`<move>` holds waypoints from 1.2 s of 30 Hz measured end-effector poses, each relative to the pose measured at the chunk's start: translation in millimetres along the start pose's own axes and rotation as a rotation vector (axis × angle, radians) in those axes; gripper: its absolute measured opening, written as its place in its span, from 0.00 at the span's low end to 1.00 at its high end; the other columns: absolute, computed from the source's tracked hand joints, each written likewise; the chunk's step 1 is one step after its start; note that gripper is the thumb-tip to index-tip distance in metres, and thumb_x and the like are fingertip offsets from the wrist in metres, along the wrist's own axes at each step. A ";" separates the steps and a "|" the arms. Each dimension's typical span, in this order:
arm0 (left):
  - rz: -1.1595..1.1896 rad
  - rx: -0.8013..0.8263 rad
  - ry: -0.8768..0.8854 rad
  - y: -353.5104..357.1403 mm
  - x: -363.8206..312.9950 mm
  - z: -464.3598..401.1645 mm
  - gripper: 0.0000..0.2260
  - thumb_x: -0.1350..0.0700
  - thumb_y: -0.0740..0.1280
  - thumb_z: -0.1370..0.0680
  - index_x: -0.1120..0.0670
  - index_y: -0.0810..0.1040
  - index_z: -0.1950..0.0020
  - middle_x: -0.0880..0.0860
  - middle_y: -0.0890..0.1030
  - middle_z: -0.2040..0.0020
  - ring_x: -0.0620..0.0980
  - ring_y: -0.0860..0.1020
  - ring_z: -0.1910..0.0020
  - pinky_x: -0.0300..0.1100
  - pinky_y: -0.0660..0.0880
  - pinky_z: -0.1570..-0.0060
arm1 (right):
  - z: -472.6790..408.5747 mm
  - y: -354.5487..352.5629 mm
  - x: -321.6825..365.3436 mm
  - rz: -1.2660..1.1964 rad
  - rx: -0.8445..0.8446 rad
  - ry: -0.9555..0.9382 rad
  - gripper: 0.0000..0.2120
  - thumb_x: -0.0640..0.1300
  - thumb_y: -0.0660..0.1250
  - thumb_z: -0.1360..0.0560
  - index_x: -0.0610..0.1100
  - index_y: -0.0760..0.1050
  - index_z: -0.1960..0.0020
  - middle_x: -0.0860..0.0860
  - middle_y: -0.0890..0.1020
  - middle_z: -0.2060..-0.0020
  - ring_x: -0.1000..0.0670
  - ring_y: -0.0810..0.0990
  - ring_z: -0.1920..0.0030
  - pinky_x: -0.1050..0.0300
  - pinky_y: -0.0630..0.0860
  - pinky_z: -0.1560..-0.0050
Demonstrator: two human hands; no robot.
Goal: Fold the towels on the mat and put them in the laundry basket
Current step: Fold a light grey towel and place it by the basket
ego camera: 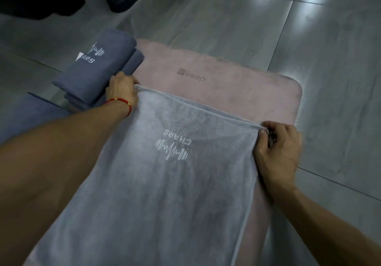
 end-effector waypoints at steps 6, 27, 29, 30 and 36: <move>0.078 -0.099 0.077 -41.3 2.0 57.7 0.10 0.64 0.68 0.27 0.59 0.84 0.49 0.66 0.82 0.50 0.68 0.79 0.48 0.54 0.76 0.47 | -0.9 0.6 -0.3 -0.008 0.000 0.028 0.08 0.45 0.65 0.21 0.46 0.81 0.46 0.48 0.74 0.47 0.45 0.71 0.41 0.45 0.71 0.34; 0.673 -0.473 -0.187 -243.0 191.7 357.7 0.10 0.63 0.70 0.22 0.53 0.85 0.43 0.51 0.86 0.53 0.49 0.85 0.57 0.46 0.81 0.48 | 48.8 -114.5 250.1 -0.302 0.265 -0.493 0.04 0.42 0.66 0.19 0.47 0.76 0.45 0.49 0.81 0.54 0.57 0.80 0.58 0.70 0.75 0.59; 0.783 -0.568 -0.245 -268.8 216.0 405.4 0.11 0.65 0.71 0.22 0.52 0.86 0.45 0.49 0.86 0.52 0.49 0.86 0.55 0.47 0.82 0.47 | 72.3 -125.6 296.5 -0.369 0.295 -0.583 0.04 0.41 0.66 0.19 0.46 0.77 0.45 0.49 0.81 0.54 0.57 0.79 0.58 0.69 0.75 0.56; 0.829 -0.620 -0.270 -281.6 226.0 430.3 0.11 0.66 0.71 0.22 0.52 0.85 0.45 0.45 0.86 0.52 0.47 0.86 0.55 0.45 0.82 0.48 | 82.8 -129.6 317.8 -0.395 0.309 -0.621 0.04 0.42 0.66 0.19 0.47 0.77 0.45 0.51 0.81 0.54 0.54 0.80 0.56 0.64 0.77 0.54; 0.775 -0.928 -0.392 -366.8 272.0 576.7 0.11 0.65 0.70 0.22 0.53 0.83 0.43 0.36 0.83 0.55 0.40 0.83 0.60 0.27 0.76 0.54 | 152.8 -155.3 445.6 -0.638 0.416 -0.818 0.06 0.41 0.68 0.20 0.49 0.81 0.45 0.56 0.82 0.58 0.57 0.81 0.57 0.66 0.77 0.53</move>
Point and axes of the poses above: each hand's wrist, its own z-axis away from the middle knuckle, its own y-axis out of the palm, x = y × z, the point moved 6 cm from there along -z, towards the middle knuckle
